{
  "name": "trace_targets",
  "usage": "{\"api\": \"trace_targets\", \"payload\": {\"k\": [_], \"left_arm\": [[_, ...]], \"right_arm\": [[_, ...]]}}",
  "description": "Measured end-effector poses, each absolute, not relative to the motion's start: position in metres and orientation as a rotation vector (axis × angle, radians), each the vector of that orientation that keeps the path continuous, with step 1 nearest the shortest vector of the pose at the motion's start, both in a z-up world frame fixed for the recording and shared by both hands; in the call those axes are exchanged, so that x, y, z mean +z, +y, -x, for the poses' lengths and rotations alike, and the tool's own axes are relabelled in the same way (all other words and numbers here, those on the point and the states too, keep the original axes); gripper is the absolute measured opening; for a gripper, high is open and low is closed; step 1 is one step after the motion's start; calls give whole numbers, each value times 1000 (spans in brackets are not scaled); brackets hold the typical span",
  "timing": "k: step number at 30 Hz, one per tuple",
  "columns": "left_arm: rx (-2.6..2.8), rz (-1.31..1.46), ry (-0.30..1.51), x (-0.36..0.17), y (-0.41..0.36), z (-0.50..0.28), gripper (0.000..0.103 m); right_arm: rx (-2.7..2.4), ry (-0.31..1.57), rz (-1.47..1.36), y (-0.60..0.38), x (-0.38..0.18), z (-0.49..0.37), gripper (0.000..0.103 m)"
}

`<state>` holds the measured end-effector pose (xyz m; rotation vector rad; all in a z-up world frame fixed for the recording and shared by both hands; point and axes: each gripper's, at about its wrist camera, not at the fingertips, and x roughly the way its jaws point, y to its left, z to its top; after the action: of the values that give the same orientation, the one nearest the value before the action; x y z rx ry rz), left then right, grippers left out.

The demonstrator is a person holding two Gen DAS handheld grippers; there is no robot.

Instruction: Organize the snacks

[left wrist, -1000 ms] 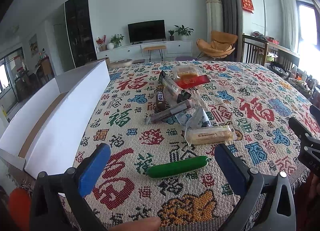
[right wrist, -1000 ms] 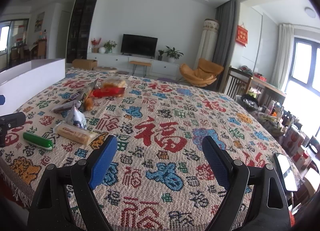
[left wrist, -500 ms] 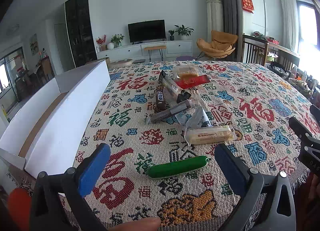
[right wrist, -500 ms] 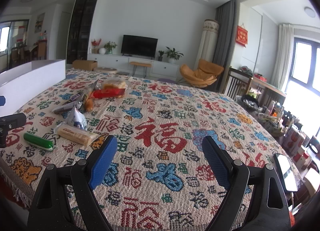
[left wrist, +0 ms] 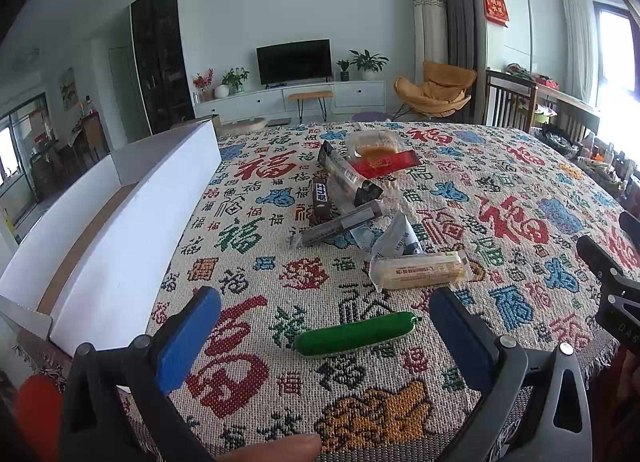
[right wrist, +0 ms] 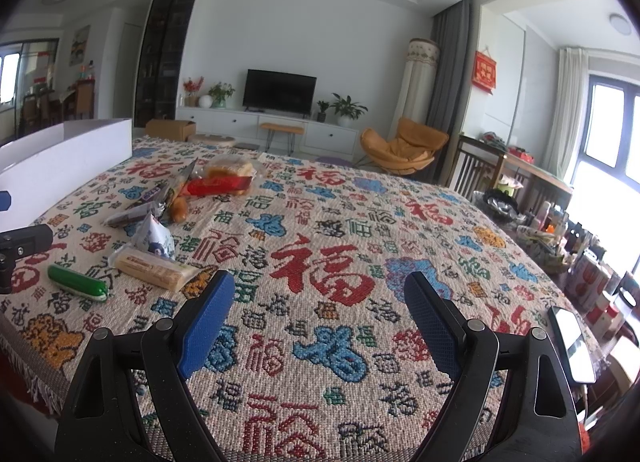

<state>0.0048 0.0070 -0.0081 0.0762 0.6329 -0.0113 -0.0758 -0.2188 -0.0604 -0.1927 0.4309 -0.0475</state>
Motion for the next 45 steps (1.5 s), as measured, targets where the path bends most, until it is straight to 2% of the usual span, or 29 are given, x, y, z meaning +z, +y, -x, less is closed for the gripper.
{"api": "trace_targets", "payload": {"k": [36,45], "left_arm": [[-8,-73,643,-11,6,-6,103],[-6,-36,659,-11,20,-9,103]], "right_arm": [[-32,442,189,-215,-62,74,89],[-55,506,81,-237,-69,65,89]]}}
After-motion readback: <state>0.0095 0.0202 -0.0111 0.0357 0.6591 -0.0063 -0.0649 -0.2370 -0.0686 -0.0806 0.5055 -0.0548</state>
